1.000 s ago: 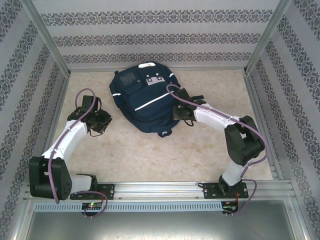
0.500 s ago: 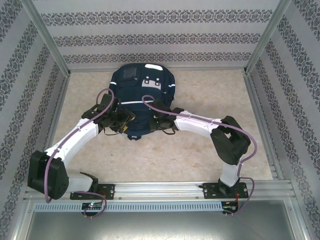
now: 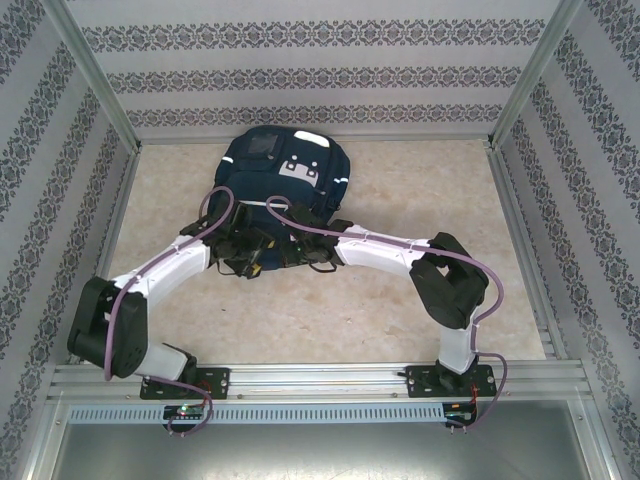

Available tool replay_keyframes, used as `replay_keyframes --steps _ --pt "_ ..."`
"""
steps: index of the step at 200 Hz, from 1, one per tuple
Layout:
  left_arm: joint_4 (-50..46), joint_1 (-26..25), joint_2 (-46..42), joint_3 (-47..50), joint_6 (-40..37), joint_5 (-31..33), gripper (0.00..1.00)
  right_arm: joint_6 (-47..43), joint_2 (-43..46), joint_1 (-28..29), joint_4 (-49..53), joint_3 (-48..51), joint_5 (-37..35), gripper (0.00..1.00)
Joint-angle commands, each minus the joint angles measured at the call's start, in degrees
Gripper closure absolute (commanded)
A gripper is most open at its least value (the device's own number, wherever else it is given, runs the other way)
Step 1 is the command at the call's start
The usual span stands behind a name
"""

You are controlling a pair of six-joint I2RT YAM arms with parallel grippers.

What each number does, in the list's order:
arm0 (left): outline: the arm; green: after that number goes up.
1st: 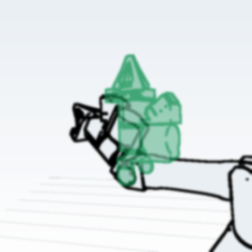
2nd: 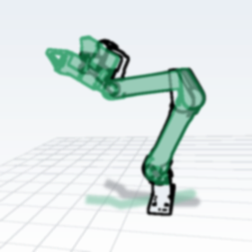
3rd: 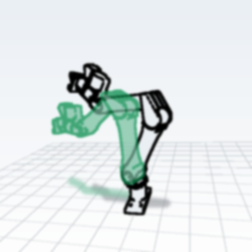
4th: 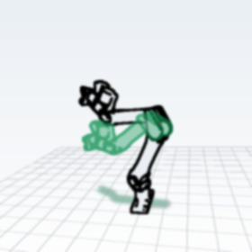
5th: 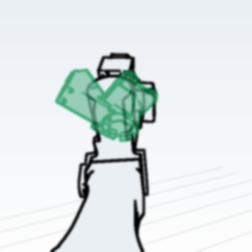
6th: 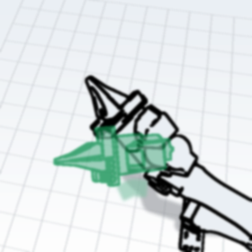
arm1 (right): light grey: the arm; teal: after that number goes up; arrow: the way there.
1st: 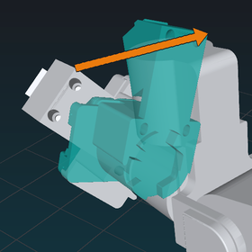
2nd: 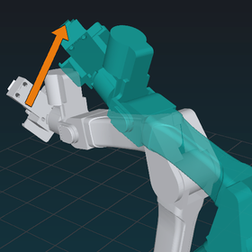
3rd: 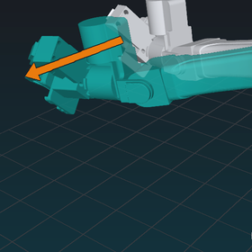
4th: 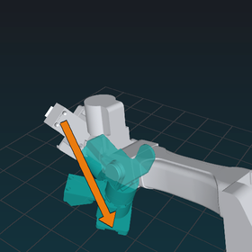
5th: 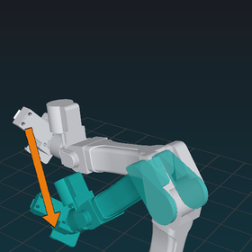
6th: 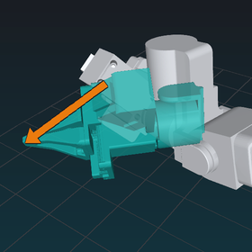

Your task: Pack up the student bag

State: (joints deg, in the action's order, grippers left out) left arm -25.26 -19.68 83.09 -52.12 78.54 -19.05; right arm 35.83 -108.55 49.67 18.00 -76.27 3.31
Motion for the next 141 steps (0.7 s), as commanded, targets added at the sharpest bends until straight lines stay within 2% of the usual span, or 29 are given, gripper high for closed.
replay_keyframes --steps 1,12,21,37,74,98,141 --pt "1.93 -0.89 3.02 -3.05 -0.17 1.95 0.45 -0.68 0.70 0.43 -2.80 -0.92 -0.22 1.00" --pt "1.56 -0.91 3.96 -3.17 -0.64 2.56 0.53 -0.97 0.96 0.39 -2.73 -0.68 -0.48 1.00" --pt "1.62 -0.90 4.40 -3.13 -1.22 3.17 0.64 -1.22 1.07 0.43 -2.67 -0.55 -0.50 1.00" --pt "-0.12 -0.92 4.47 -3.30 -2.30 4.83 1.00 -1.48 1.28 0.36 -2.19 -0.31 -1.10 1.00" --pt "-4.65 -0.96 0.84 -3.27 -5.93 9.70 1.00 -3.38 2.40 -1.54 -0.07 0.69 -4.94 1.00" --pt "-7.57 -0.28 -2.89 -2.44 -8.13 13.07 1.00 -4.29 3.85 -6.23 -0.69 3.32 -5.94 1.00" --pt "-9.67 1.42 -8.16 -0.22 -9.63 13.03 1.00 -8.29 1.86 -15.12 0.15 2.57 -8.42 1.00"
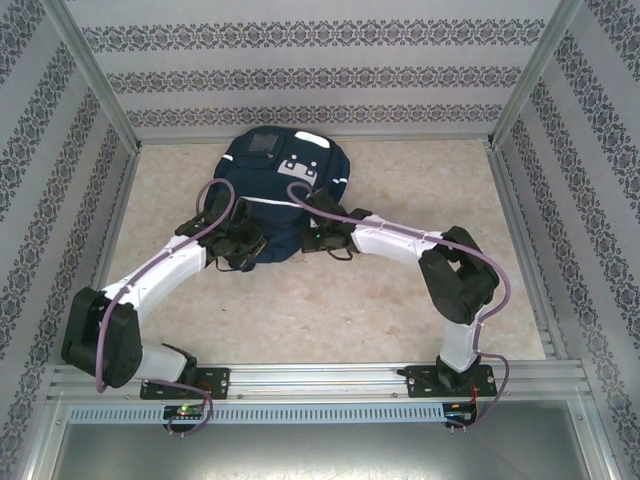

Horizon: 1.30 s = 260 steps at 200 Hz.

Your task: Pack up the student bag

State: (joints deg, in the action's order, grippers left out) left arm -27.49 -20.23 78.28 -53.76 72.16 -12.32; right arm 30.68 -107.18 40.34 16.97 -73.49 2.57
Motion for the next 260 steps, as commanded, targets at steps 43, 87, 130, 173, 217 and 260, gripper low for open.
replay_keyframes --steps 43,87,130,173,217,260 --pt "-10.37 2.71 -7.60 2.20 -4.74 8.14 1.00 -4.24 -4.40 -13.60 2.55 -5.73 -8.89 1.00" --pt "-7.59 2.85 -8.08 3.44 -4.10 4.38 1.00 -3.64 -7.21 -17.37 3.76 -9.80 -7.67 1.00" --pt "-0.63 1.13 -6.18 3.47 -3.91 -0.45 1.00 -3.26 -5.44 -17.49 4.04 -9.11 -6.80 1.00" --pt "4.26 -7.93 2.35 -3.57 -4.68 -0.54 1.00 -3.26 2.80 -17.48 4.30 -6.77 -7.41 0.78" --pt "-2.56 -15.04 10.65 -15.83 -11.24 4.96 0.42 -5.91 16.34 -17.81 4.61 -2.19 -12.87 0.43" --pt "-12.12 -15.28 4.96 -19.06 -19.26 19.68 0.00 -10.45 30.67 -18.53 1.41 6.36 -19.45 0.02"
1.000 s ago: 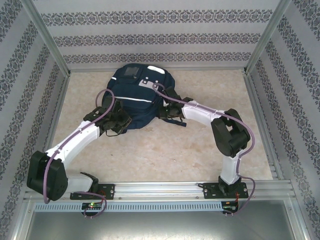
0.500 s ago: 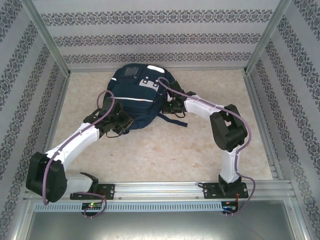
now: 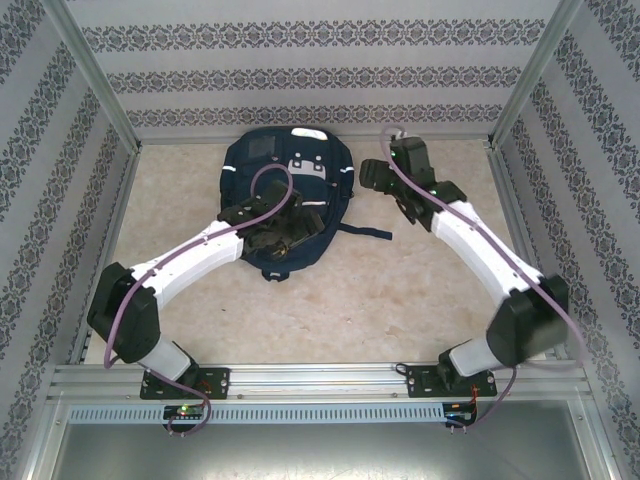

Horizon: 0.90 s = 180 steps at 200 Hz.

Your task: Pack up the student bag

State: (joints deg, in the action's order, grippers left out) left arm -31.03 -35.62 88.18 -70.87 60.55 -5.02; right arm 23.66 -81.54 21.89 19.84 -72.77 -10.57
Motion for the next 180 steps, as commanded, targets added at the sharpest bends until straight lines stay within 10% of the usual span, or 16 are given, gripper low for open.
replay_keyframes --steps 1,64,123,180 --pt "-8.86 0.11 -5.21 -2.01 -7.91 13.00 0.00 -3.48 5.32 -0.09 -1.59 5.85 -6.36 0.02" --pt "-8.02 9.47 -18.09 3.59 -28.91 38.62 0.00 -8.87 16.40 -5.47 -12.46 21.14 -2.94 0.02" --pt "18.82 29.54 -22.51 26.92 -40.87 32.94 0.00 -16.94 12.76 -7.36 -21.28 32.23 -12.39 0.02" --pt "36.92 33.15 -5.06 30.05 -50.75 33.60 0.00 -22.44 0.73 -10.19 -40.82 38.18 -19.40 0.02"
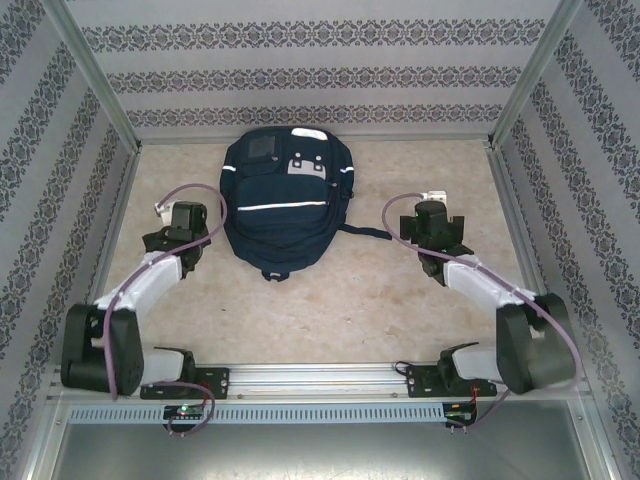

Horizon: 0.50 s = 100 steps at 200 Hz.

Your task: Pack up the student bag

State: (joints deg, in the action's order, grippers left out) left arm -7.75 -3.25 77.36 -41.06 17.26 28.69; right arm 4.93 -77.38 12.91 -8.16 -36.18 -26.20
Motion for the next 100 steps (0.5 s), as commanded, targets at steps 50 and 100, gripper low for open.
replay_keyframes --steps 50,100 --pt "33.00 0.96 12.74 4.44 -12.06 -10.03 0.00 -3.41 -9.56 -6.08 -23.46 2.75 3.02 0.02" --pt "55.24 1.48 11.43 17.55 -16.43 -22.81 0.00 -2.23 -6.27 -9.20 -34.37 11.27 11.98 0.02"
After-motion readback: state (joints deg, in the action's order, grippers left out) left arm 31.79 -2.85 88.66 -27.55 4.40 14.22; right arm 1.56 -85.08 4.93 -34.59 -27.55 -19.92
